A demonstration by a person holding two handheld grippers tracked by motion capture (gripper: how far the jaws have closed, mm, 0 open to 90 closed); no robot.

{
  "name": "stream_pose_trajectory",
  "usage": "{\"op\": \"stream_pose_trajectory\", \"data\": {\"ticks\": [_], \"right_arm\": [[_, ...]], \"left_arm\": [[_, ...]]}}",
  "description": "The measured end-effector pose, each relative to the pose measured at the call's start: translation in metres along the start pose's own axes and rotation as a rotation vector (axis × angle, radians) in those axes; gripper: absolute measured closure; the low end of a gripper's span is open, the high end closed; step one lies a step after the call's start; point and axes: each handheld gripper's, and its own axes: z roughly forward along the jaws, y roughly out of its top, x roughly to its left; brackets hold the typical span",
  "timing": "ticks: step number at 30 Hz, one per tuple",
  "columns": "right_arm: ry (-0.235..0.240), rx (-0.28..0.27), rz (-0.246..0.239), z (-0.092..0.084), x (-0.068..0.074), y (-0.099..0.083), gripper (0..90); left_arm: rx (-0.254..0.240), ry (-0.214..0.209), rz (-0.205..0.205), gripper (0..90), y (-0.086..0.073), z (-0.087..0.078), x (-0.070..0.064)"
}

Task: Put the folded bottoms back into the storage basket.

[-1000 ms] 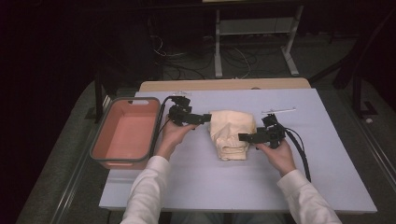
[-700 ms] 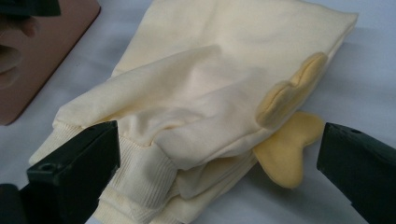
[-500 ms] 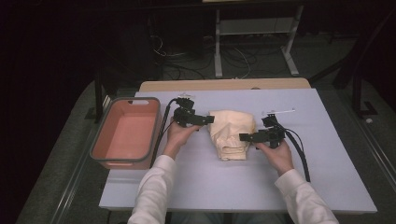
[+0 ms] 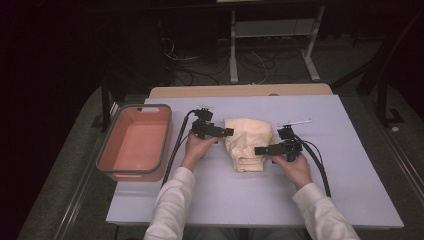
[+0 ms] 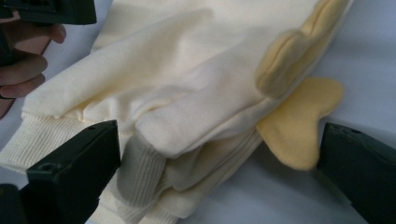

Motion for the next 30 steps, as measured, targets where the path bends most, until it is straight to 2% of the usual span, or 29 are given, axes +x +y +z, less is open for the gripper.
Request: {"op": "stream_pose_trajectory", "data": {"ticks": [4,7,11,19,26,30], "right_arm": [[0.008,0.015,0.02,0.0,0.0,0.0,0.7],[0.028,0.035,0.051,0.0,-0.001,0.0,6.9],[0.046,0.055,0.072,0.001,-0.001,0.0,12.6],[0.065,0.076,0.099,0.004,0.001,-0.001,15.0],[0.087,0.081,0.107,0.006,0.002,-0.001,21.1],[0.115,0.09,0.11,0.008,0.002,-0.001,26.3]], "left_arm": [[0.007,-0.001,-0.003,1.5,-0.002,0.004,0.001],[0.006,-0.014,-0.015,4.8,-0.004,0.007,0.002],[0.015,-0.015,-0.006,10.0,-0.005,0.01,0.0],[0.037,-0.041,-0.004,15.5,-0.008,0.015,-0.002],[0.05,-0.052,-0.024,26.0,-0.009,0.017,-0.001],[0.057,-0.069,-0.035,37.9,-0.01,0.017,-0.002]]}}
